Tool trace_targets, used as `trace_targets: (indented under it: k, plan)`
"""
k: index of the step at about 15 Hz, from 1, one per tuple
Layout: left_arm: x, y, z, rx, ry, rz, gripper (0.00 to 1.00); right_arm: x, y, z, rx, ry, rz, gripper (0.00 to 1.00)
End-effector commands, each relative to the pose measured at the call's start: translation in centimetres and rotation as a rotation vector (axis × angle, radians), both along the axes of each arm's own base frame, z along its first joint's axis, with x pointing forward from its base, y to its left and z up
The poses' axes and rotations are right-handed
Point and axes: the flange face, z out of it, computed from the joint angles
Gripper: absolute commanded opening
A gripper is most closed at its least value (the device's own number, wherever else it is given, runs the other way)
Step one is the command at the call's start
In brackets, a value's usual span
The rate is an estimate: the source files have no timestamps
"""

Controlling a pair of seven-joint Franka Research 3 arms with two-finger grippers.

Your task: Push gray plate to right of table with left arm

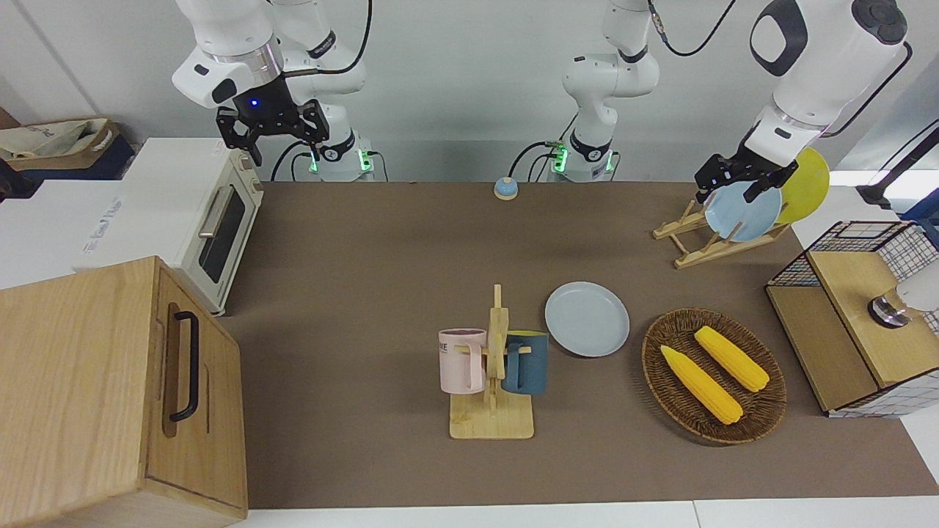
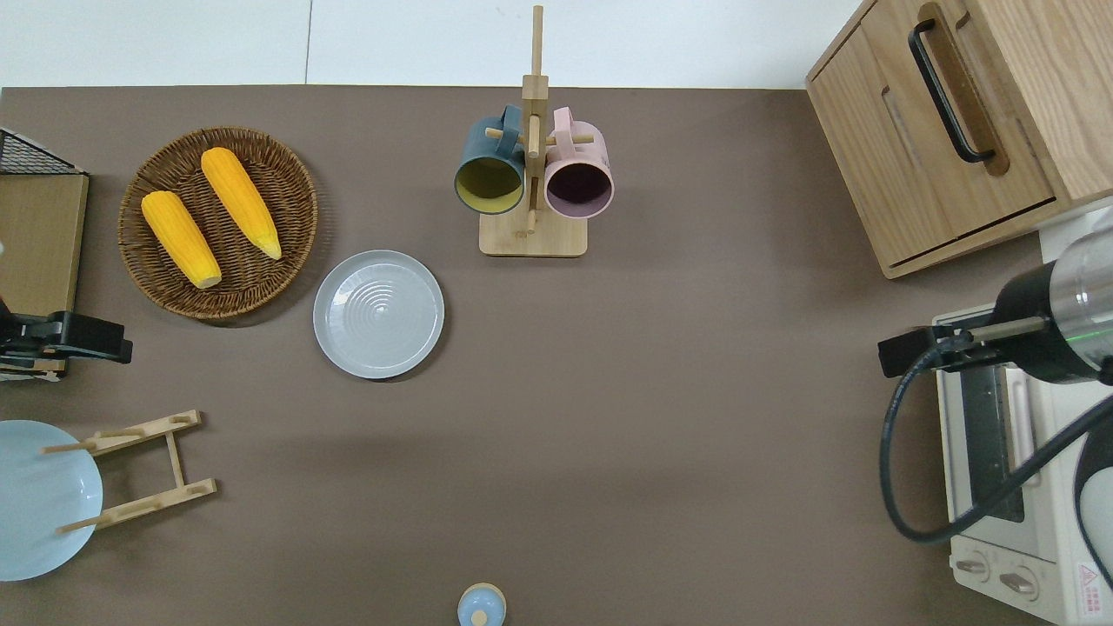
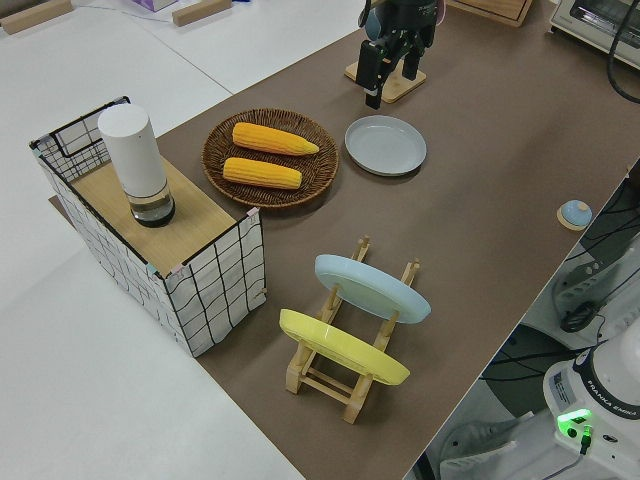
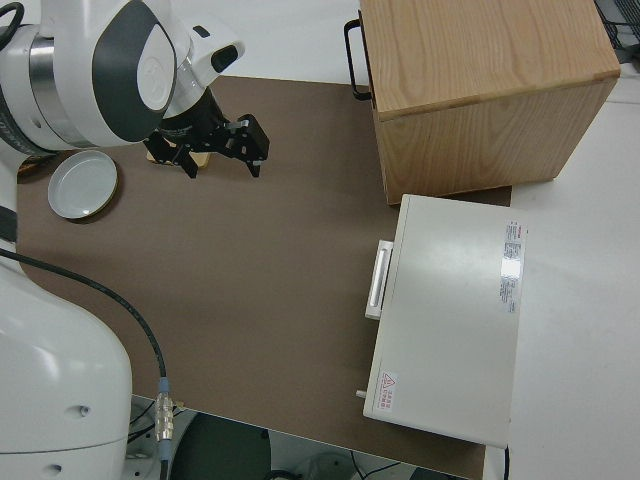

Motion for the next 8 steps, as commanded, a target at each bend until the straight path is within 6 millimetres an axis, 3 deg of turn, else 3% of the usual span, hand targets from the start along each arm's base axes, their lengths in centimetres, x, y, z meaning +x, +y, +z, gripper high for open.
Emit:
trace_targets:
  k: [1, 8]
  plan:
    - [-0.82, -0.04, -0.02, 0.011, 0.0, -0.015, 1.0, -0.31, -0.26, 0.41, 0.009, 0.003, -0.007, 0.983]
    - [-0.92, 0.04, 0.03, 0.011, 0.003, -0.012, 1.0, -0.32, -0.18, 0.41, 0.009, 0.003, -0.006, 0.983]
